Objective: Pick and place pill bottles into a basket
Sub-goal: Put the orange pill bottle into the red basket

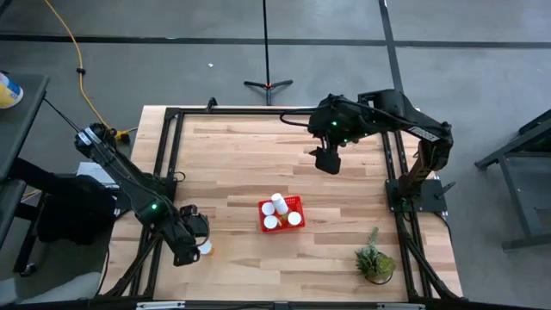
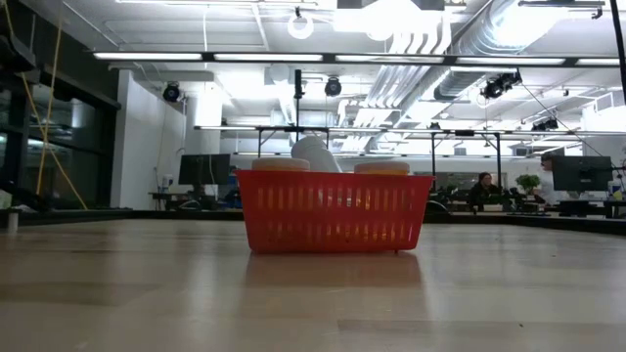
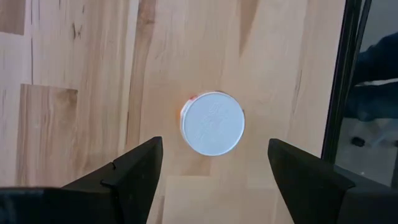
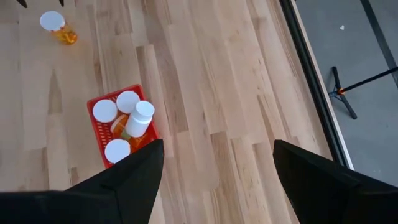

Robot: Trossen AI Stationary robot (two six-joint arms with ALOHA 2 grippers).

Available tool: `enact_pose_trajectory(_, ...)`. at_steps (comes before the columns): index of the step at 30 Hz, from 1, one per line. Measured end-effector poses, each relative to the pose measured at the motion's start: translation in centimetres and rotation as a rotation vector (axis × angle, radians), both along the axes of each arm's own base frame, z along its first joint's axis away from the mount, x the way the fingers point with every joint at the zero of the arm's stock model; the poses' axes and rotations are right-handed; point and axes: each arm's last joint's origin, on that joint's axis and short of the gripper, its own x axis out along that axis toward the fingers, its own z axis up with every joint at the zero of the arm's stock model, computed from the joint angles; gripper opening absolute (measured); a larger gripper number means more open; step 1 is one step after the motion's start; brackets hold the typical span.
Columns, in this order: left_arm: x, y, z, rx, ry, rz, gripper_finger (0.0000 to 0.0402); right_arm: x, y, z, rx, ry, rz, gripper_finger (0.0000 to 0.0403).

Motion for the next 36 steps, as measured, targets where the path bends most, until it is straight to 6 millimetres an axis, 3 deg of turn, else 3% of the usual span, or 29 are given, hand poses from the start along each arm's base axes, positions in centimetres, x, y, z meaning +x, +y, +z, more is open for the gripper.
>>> enact_pose_trajectory(20,0.7,-0.5,0.3,-0.009,-0.112,-0.059,0.0326,0.0,0.1,0.0,0.014,-0.001,0.01,0.0293)
enact_pose_trajectory(31,0.5,-0.5,0.2,-0.018,-0.07,-0.082,0.0326,0.0,0.0,0.0,0.014,-0.001,0.01,0.0293)
enact_pose_trajectory(36,1.1,-0.9,-1.0,0.011,-0.007,-0.096,0.0326,0.0,0.0,0.0,0.019,-0.002,0.003,0.0293)
